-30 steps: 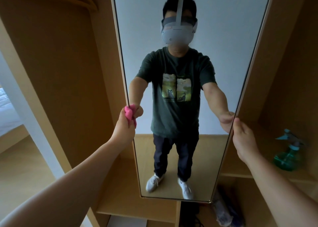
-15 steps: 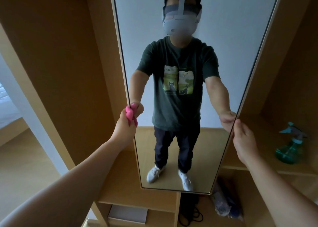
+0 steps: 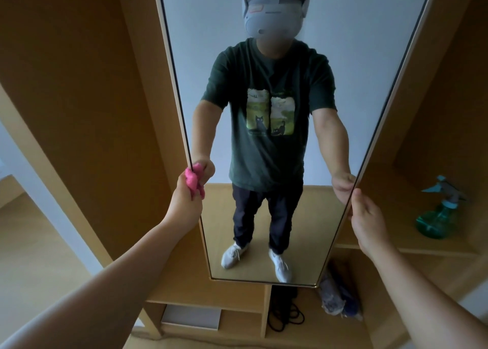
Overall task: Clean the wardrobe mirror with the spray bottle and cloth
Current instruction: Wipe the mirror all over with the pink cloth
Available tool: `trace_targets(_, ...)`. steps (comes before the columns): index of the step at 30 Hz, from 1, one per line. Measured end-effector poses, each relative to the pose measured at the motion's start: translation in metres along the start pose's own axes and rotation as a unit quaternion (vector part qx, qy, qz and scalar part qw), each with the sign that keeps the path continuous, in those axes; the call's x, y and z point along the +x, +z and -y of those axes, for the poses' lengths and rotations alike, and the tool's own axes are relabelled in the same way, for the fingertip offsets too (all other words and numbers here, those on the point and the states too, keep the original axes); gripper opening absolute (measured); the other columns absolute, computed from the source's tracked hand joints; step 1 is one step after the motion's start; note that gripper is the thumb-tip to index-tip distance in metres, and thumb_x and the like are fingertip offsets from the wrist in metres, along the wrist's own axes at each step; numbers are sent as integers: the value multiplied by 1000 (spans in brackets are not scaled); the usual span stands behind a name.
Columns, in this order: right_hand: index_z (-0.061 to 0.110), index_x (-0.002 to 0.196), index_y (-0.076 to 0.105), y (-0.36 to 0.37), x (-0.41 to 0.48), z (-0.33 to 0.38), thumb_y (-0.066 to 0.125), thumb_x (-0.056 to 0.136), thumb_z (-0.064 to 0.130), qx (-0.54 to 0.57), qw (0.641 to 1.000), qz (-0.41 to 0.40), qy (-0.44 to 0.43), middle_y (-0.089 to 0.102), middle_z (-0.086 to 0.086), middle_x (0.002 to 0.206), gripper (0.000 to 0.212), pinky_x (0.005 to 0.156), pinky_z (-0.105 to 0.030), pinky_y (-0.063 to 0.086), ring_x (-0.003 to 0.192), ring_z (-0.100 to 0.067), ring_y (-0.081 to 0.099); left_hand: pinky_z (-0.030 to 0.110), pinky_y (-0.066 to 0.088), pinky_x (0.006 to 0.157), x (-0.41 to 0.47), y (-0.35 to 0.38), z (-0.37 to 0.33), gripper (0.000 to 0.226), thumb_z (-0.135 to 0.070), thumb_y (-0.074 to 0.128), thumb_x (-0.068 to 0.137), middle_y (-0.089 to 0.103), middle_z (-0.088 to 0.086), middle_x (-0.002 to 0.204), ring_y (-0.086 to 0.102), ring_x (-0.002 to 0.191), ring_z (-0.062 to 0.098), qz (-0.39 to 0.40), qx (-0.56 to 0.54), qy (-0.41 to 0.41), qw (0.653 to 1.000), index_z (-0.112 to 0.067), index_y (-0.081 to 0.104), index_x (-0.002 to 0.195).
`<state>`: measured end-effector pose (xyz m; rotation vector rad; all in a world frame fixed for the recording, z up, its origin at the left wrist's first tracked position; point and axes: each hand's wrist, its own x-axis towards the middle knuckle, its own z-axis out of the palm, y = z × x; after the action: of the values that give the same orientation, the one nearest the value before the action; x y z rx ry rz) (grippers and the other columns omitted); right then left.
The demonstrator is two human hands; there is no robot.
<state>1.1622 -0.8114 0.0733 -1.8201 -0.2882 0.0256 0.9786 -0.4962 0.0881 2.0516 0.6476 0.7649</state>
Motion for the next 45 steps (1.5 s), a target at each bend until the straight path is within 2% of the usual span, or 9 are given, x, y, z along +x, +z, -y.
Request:
trace_targets(5, 17, 130, 55, 6, -1, -15, 32, 99, 53, -11, 1000, -10, 20, 59, -5, 120, 53, 101, -50, 45, 113, -24, 55, 33, 52, 63, -5, 7, 15, 35, -18, 36, 100, 63, 7, 92, 63, 80, 23, 3, -2, 2, 1000, -16, 36, 136)
trace_targets(12, 10, 125, 57, 15, -6, -32, 32, 94, 59, -15, 999, -26, 40, 60, -9, 109, 63, 95, -50, 48, 107, -28, 57, 33, 54, 71, -18, 15, 29, 38, -13, 34, 101, 61, 7, 95, 62, 87, 20, 18, -10, 5, 1000, -20, 35, 139)
trace_targets(14, 10, 129, 55, 16, -7, -37, 31, 97, 56, -20, 998, -24, 57, 60, -13, 120, 60, 96, -47, 47, 111, -30, 57, 35, 55, 74, -20, 17, 33, 41, -9, 36, 99, 61, 9, 99, 62, 90, 22, 25, -18, -3, 1000, -19, 35, 139)
trace_targets(18, 18, 134, 53, 19, -14, -48, 29, 83, 76, -21, 998, -12, 60, 56, -9, 133, 81, 101, -53, 45, 120, -29, 54, 35, 54, 77, -25, 21, 45, 47, -1, 38, 96, 60, 8, 102, 61, 94, 21, 43, -26, -13, 999, -19, 35, 139)
trace_targets(25, 20, 124, 57, 22, -15, -69, 26, 62, 97, -29, 997, -24, 71, 61, -4, 115, 103, 94, -53, 49, 104, -26, 61, 27, 51, 74, -32, 31, 62, 44, -4, 38, 99, 59, 7, 103, 59, 93, 18, 55, -22, -32, 998, -24, 34, 138)
trace_targets(30, 14, 131, 55, 24, -21, -67, 33, 96, 57, -21, 996, -27, 86, 59, 0, 121, 60, 85, -41, 52, 87, -17, 63, 37, 52, 81, -35, 38, 71, 41, -9, 35, 101, 58, 10, 105, 59, 94, 22, 54, -24, -42, 997, -26, 34, 138)
trace_targets(35, 14, 128, 56, 26, -25, -95, 29, 71, 87, -30, 996, -20, 80, 65, -4, 117, 96, 89, -50, 53, 93, -17, 66, 35, 52, 81, -38, 44, 84, 40, -8, 38, 100, 58, 8, 105, 59, 97, 23, 61, -19, -63, 996, -20, 34, 137)
trace_targets(38, 10, 125, 56, 29, -27, -107, 33, 73, 79, -14, 996, -32, 84, 64, 2, 98, 89, 91, -48, 53, 89, -11, 64, 36, 51, 84, -41, 48, 90, 43, -4, 39, 98, 58, 9, 107, 58, 98, 22, 65, -18, -77, 995, -16, 32, 139)
trace_targets(45, 0, 122, 55, 34, -26, -136, 37, 97, 47, 4, 994, -35, 99, 62, -11, 106, 55, 96, -51, 50, 106, -29, 61, 39, 51, 86, -49, 59, 113, 43, -5, 38, 97, 57, 4, 109, 58, 97, 18, 70, -8, -89, 994, -17, 33, 138)
